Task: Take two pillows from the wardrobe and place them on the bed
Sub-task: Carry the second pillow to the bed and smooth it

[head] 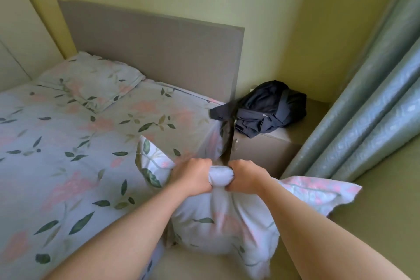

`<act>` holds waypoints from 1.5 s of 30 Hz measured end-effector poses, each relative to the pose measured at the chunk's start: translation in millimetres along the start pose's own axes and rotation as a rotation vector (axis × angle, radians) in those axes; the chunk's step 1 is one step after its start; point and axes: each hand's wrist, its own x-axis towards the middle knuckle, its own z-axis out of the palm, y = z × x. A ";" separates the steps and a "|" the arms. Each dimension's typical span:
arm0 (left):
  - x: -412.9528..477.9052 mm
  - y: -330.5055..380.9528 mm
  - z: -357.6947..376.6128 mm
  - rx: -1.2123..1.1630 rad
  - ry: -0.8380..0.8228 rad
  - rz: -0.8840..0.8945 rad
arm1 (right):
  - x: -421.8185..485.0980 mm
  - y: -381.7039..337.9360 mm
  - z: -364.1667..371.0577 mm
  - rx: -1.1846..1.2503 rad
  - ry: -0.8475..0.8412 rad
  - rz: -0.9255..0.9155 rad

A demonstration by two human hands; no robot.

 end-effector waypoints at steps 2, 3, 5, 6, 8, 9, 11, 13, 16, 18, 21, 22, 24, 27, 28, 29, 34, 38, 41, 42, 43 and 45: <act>27.4 -7.8 -19.6 -0.059 0.015 -0.062 | 34.9 -4.7 -29.6 0.010 -0.025 -0.050; 40.9 -12.0 -30.4 -0.087 0.024 -0.088 | 52.0 -8.5 -43.7 0.006 -0.027 -0.078; 66.9 -22.6 -53.5 -0.138 0.041 -0.130 | 83.2 -19.8 -69.4 -0.015 -0.010 -0.136; 79.5 -29.4 -65.8 -0.166 0.048 -0.147 | 98.3 -26.9 -81.1 -0.026 0.002 -0.160; 104.4 -47.2 -89.0 -0.238 0.068 -0.167 | 127.7 -43.1 -102.6 -0.051 0.031 -0.201; 117.3 -58.0 -99.9 -0.279 0.079 -0.166 | 142.7 -51.9 -113.3 -0.064 0.045 -0.217; 141.7 -80.7 -120.9 -0.368 0.098 -0.151 | 170.7 -71.9 -135.6 -0.083 0.062 -0.251; 163.6 -104.1 -139.0 -0.450 0.117 -0.150 | 197.1 -94.3 -157.2 -0.099 0.063 -0.284; 190.7 -137.3 -165.8 -0.552 0.158 -0.157 | 235.2 -126.4 -184.2 -0.113 0.066 -0.312; 207.0 -155.0 -185.6 -0.596 0.190 -0.151 | 259.1 -143.7 -201.1 -0.124 0.091 -0.332; 233.0 -176.9 -209.8 -0.562 0.244 -0.158 | 291.4 -163.0 -222.9 -0.157 0.140 -0.358; 241.0 -184.4 -214.3 -0.547 0.258 -0.162 | 301.8 -168.3 -227.6 -0.171 0.148 -0.362; 257.5 -201.8 -219.3 -0.492 0.269 -0.171 | 324.6 -178.3 -232.2 -0.192 0.164 -0.371; 282.8 -227.2 -218.3 -0.358 0.268 -0.241 | 363.2 -190.5 -227.1 -0.218 0.180 -0.402; 290.7 -234.8 -216.4 -0.325 0.274 -0.268 | 376.5 -193.6 -223.6 -0.237 0.200 -0.417; 299.5 -242.4 -213.8 -0.292 0.286 -0.291 | 391.3 -195.8 -219.2 -0.255 0.230 -0.434; 354.9 -284.8 -192.1 -0.082 0.395 -0.382 | 476.2 -200.2 -194.8 -0.248 0.380 -0.528; 399.2 -314.1 -153.7 0.074 0.482 -0.536 | 545.8 -196.5 -168.4 -0.253 0.346 -0.618; 423.6 -329.5 -115.8 0.113 0.503 -0.631 | 588.7 -189.6 -137.8 -0.245 0.233 -0.675; 429.0 -333.4 -101.9 0.121 0.511 -0.670 | 599.9 -186.8 -125.7 -0.238 0.183 -0.688; 431.9 -334.2 -90.1 0.059 0.456 -0.719 | 609.7 -183.4 -112.8 -0.242 0.122 -0.692; 436.9 -334.0 -60.7 -0.107 0.307 -0.825 | 623.7 -173.9 -87.3 -0.264 -0.012 -0.673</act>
